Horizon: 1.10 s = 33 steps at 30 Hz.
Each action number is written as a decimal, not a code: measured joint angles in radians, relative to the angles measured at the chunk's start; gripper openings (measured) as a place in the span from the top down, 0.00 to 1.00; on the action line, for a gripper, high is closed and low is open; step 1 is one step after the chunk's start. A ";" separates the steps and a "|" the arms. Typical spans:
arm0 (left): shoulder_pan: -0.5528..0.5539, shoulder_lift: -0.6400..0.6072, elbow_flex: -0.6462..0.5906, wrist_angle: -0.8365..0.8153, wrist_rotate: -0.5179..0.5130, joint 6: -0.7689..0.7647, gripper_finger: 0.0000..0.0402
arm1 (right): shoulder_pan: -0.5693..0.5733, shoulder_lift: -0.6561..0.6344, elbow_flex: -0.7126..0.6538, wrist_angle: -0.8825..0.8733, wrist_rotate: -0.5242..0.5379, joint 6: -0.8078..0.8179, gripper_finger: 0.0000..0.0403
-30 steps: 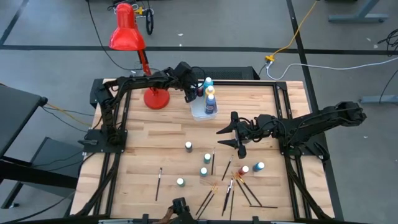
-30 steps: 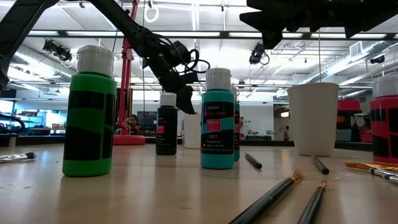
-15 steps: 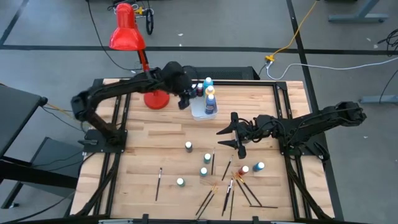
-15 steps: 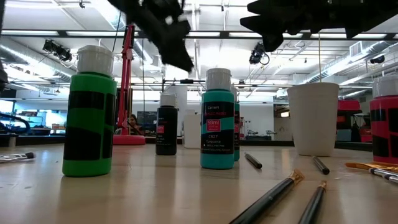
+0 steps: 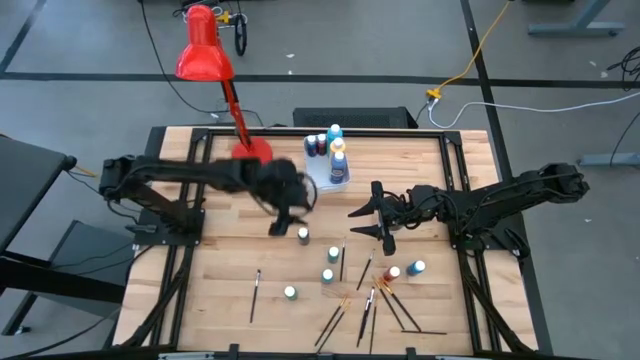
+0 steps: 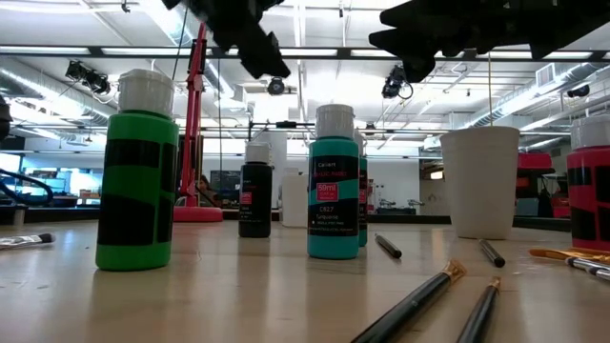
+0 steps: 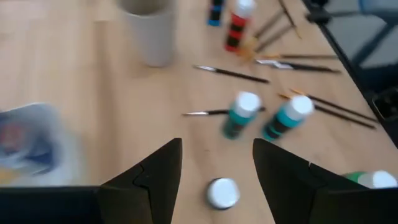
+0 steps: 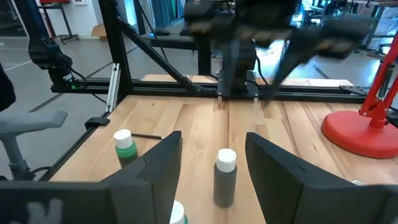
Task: Pick & Place Paint Supplies
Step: Put the small black paint bottle into the white bin
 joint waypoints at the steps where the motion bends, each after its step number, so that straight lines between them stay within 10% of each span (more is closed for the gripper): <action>1: -0.023 0.000 -0.035 0.043 -0.001 0.001 0.49 | 0.000 0.000 0.000 -0.001 0.000 0.000 0.56; 15: -0.107 0.001 -0.384 0.500 -0.090 -0.008 0.49 | 0.000 0.000 0.000 0.009 0.000 0.000 0.56; 33: -0.064 0.016 -0.465 0.592 -0.142 -0.102 0.49 | 0.000 0.000 0.000 0.012 0.000 0.000 0.56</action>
